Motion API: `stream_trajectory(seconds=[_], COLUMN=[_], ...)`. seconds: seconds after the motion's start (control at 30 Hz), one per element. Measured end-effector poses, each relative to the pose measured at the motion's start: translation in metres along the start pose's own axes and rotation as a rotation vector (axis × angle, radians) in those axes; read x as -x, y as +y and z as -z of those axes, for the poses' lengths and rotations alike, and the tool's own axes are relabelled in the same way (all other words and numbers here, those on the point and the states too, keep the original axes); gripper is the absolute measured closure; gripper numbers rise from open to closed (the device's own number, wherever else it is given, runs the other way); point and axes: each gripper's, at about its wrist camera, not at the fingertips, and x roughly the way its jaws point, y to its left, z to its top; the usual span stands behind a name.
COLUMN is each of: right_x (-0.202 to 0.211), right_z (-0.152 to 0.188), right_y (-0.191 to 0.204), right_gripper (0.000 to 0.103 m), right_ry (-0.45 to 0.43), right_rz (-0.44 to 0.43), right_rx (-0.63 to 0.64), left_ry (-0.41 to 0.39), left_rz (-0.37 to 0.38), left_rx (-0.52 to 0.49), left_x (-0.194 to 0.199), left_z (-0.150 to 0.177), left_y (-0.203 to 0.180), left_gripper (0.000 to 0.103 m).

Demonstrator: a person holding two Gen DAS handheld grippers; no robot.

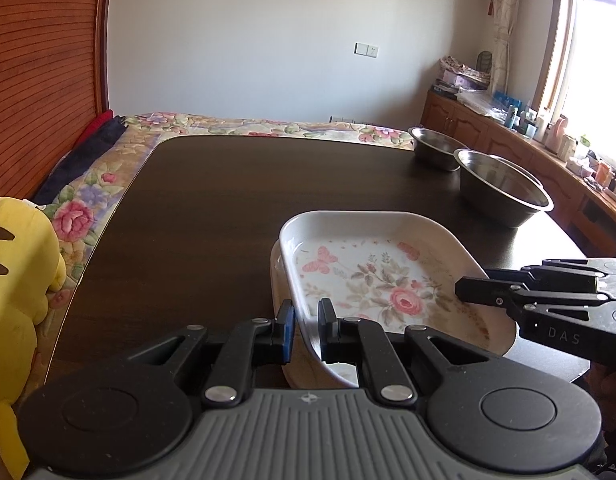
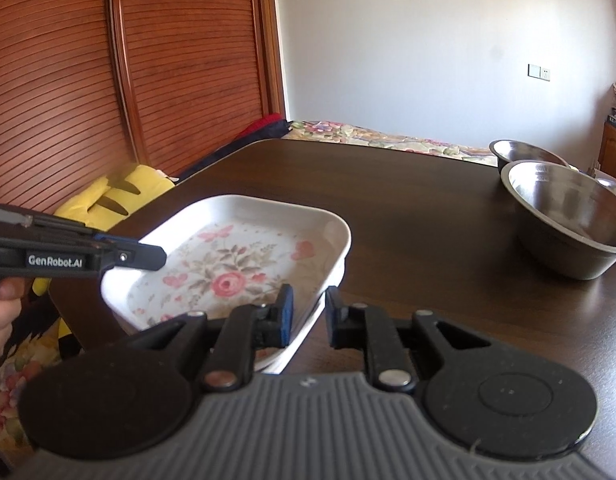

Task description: Organize plates and bowls

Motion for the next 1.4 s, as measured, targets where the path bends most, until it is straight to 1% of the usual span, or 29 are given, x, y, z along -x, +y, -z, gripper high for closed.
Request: stream_trajectory(seconds=[0.07,0.17,0.27,0.37,0.5,0.63,0.7,0.87,1.0,1.1,1.13,1.17,1.2,1.4], right_x=[0.0,0.0,0.0,0.004,0.012,0.022,0.027,0.037,0.043,0.048,0.049,0.051,0.052,0.054], right_z=[0.001,0.002,0.002,0.002,-0.001,-0.006,-0.008,-0.009,-0.007,-0.005,-0.005,-0.005,-0.004,-0.002], right_y=[0.0,-0.001,-0.002,-0.005,-0.011,-0.02,-0.027,-0.049,-0.07,-0.089,-0.095,-0.101,-0.107,-0.133], right_gripper=[0.083,0.083,0.083,0.083,0.083,0.083,0.083,0.083,0.083,0.082,0.079,0.074,0.073,0.072], right_ry=[-0.001,0.002,0.001,-0.011,-0.039,-0.079,-0.098,-0.131,-0.154,-0.167,-0.171,-0.177,-0.181,-0.191], right_rz=[-0.004,-0.014,-0.022,-0.026,-0.027,-0.003,0.009,0.047,0.097,0.118,0.127,0.137,0.147,0.184], right_rx=[0.004,0.006,0.006,0.007,-0.002,0.012,0.011,0.003,0.0,-0.022,-0.026,-0.032,-0.035,-0.038], left_ry=[-0.005,-0.009,-0.023,-0.034,-0.069,-0.095,-0.106,-0.12,-0.127,-0.128,-0.126,-0.124,-0.123,-0.116], left_rz=[0.0,-0.009,0.0,-0.013,-0.015,0.014,0.03,0.063,0.088,0.1,0.107,0.114,0.122,0.149], left_rx=[0.002,0.006,0.015,0.007,-0.045,-0.074,-0.082,-0.098,-0.114,-0.135,-0.138,-0.142,-0.146,-0.155], left_x=[0.001,0.002,0.005,0.008,0.012,0.012,0.009,-0.004,-0.019,-0.031,-0.035,-0.04,-0.044,-0.067], left_z=[-0.001,-0.001,-0.002,-0.005,-0.012,-0.021,-0.025,-0.036,-0.045,-0.05,-0.052,-0.054,-0.056,-0.068], left_y=[0.001,0.003,0.004,0.001,-0.014,-0.031,-0.041,-0.067,-0.09,-0.108,-0.113,-0.119,-0.124,-0.15], left_gripper=[0.091,0.081,0.081,0.075,0.061,0.051,0.043,0.033,0.026,0.025,0.025,0.025,0.025,0.025])
